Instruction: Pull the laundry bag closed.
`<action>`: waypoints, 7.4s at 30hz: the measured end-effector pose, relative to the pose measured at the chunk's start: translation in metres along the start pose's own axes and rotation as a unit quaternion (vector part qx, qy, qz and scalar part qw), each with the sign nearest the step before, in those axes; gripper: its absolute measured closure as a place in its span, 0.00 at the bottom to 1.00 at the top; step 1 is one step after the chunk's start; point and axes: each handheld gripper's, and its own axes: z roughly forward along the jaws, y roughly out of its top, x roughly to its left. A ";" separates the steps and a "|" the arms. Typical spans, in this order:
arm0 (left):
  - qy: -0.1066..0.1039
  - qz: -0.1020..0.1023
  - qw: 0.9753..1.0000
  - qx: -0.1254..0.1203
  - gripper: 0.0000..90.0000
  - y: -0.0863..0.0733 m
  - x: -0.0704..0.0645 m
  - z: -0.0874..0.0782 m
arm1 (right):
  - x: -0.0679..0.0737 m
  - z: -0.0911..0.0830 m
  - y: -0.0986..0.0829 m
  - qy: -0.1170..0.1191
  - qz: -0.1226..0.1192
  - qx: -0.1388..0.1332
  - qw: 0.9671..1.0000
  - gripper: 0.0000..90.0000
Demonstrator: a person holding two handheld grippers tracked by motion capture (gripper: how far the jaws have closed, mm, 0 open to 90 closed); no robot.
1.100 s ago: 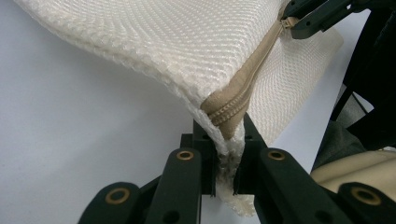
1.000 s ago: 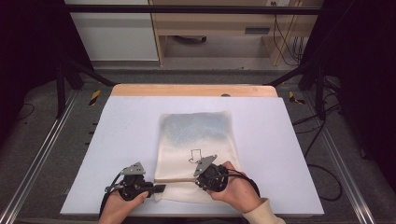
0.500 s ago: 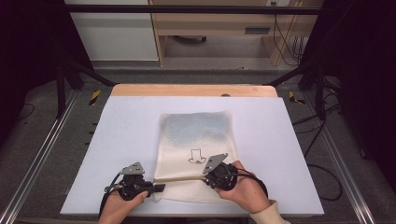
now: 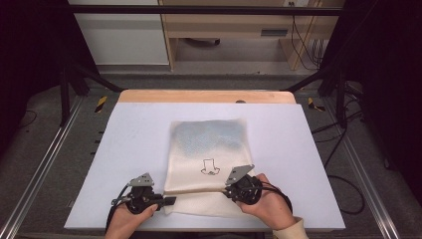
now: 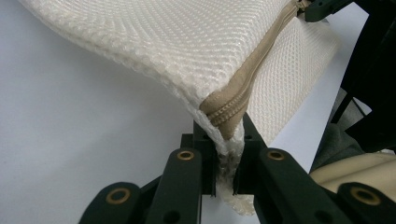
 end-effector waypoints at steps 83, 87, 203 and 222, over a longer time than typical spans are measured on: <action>0.003 0.008 1.000 -0.008 0.92 0.002 -0.003 -0.004 | -0.027 -0.038 -0.073 -0.042 0.109 -0.014 0.993 0.91; 0.004 0.007 1.000 -0.009 0.92 0.002 -0.003 -0.004 | -0.028 -0.037 -0.075 -0.041 0.108 -0.013 0.993 0.91; 0.280 0.031 0.945 -0.167 0.08 0.059 0.044 -0.130 | -0.088 -0.100 -0.024 -0.236 0.245 -0.186 0.922 0.06; 0.295 -0.005 0.952 -0.083 0.09 0.037 0.074 -0.119 | -0.110 -0.082 -0.069 -0.256 0.293 -0.121 0.913 0.08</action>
